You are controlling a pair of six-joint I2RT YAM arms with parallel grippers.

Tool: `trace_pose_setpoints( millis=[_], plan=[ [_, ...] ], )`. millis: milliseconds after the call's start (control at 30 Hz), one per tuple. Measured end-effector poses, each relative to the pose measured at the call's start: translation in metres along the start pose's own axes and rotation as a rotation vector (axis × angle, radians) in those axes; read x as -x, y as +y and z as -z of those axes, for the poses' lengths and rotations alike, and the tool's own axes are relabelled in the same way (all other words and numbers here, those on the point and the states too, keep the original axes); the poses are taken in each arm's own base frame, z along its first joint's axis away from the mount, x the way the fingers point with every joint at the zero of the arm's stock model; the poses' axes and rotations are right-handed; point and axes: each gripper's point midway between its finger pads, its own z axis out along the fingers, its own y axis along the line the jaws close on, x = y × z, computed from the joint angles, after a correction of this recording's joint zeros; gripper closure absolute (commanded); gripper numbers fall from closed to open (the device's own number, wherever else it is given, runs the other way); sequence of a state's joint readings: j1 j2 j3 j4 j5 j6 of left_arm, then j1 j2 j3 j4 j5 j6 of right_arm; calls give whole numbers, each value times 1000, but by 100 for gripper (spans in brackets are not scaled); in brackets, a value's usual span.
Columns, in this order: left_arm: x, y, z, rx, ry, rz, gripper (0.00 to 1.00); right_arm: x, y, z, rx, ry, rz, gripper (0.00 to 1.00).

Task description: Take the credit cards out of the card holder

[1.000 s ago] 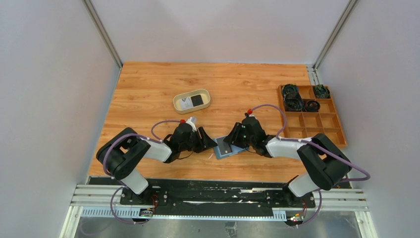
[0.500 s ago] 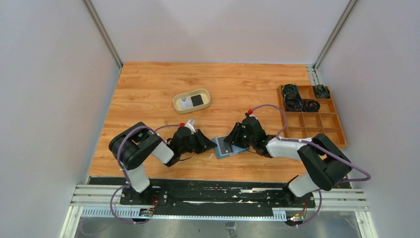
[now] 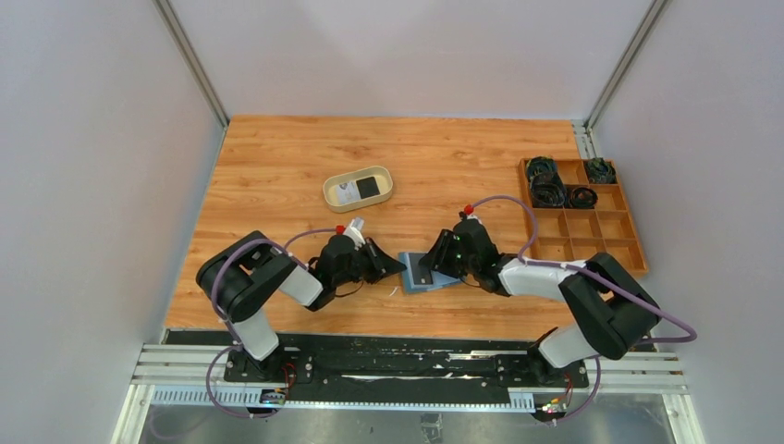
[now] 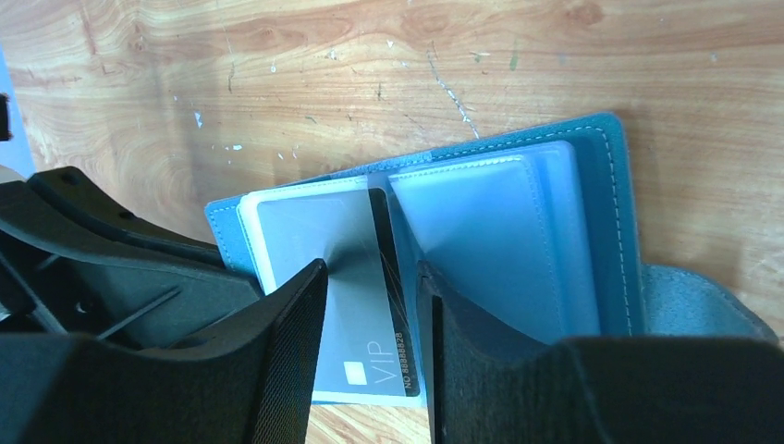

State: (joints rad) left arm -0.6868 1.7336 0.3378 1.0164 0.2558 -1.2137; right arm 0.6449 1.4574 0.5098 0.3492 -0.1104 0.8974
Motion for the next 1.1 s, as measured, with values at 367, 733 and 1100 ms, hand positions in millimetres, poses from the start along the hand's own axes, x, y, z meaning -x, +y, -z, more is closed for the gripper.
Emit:
trace_pose_setpoints(
  millis=[367,733,1100],
  plan=[
    [9,-4,-6,53,55,-128,100,-7,12,2,110,32,92,51],
    [12,23,-11,122,96,-194,100,-9,13,-1,261,34,68,52],
    [22,27,-11,137,88,-248,100,-8,18,-7,387,10,15,63]
  ],
)
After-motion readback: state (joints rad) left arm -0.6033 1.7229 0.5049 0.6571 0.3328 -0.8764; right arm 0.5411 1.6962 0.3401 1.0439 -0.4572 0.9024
